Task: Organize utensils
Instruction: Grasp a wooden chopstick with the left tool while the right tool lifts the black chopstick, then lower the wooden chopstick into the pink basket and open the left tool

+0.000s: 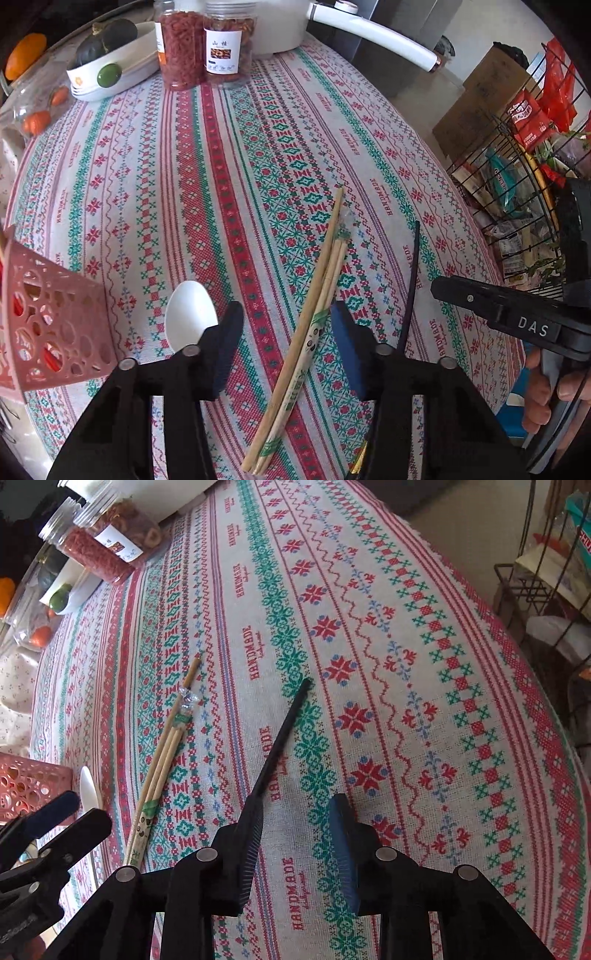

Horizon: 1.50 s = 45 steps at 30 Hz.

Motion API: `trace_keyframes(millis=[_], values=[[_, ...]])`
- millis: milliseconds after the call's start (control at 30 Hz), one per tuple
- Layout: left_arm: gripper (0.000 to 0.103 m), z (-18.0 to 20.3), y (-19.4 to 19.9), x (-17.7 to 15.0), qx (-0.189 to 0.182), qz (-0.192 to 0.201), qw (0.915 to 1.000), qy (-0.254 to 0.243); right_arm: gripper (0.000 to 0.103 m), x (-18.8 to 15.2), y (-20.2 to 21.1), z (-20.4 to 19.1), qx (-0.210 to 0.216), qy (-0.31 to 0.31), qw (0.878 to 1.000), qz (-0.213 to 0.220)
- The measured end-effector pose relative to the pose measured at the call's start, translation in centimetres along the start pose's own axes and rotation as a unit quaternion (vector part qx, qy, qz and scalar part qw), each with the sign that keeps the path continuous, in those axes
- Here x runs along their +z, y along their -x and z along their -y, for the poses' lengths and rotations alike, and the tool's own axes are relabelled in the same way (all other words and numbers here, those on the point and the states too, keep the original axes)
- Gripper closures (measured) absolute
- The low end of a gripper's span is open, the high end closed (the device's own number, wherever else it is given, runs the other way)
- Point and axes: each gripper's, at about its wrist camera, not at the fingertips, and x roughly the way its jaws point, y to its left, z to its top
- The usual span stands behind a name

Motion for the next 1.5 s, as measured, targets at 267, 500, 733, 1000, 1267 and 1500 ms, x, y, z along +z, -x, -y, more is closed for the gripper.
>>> trace_keyframes(millis=[267,500,733,1000,1267,1500], values=[[0.090,1.0,-2.5,1.0,0.007,-0.016,0.9996,-0.020,0.062,-0.1,0.3,0.2,-0.015,0.023,1.000,0.001],[0.090,1.3,-3.3,2.2,0.021,-0.007,0.9994,-0.027,0.057,-0.1,-0.1,0.1,-0.024,0.028,0.999,0.000],[0.096,0.6,-2.8,2.5,0.029,0.012,0.9992,-0.023,0.048,0.0,-1.0,-1.8,-0.045,0.040,0.998,0.007],[0.097,-0.7,2.4,1.0,0.009,0.055,0.9984,-0.016,0.054,-0.4,-2.7,-5.7,-0.116,0.103,0.988,0.020],[0.097,-1.6,6.8,-1.9,-0.008,0.091,0.9957,-0.015,0.098,-0.5,-3.4,-6.5,-0.044,0.095,0.994,0.003],[0.097,-2.6,11.1,-4.3,-0.024,0.134,0.9905,-0.016,0.098,-0.6,-0.1,-6.0,-0.016,0.087,0.995,0.054]])
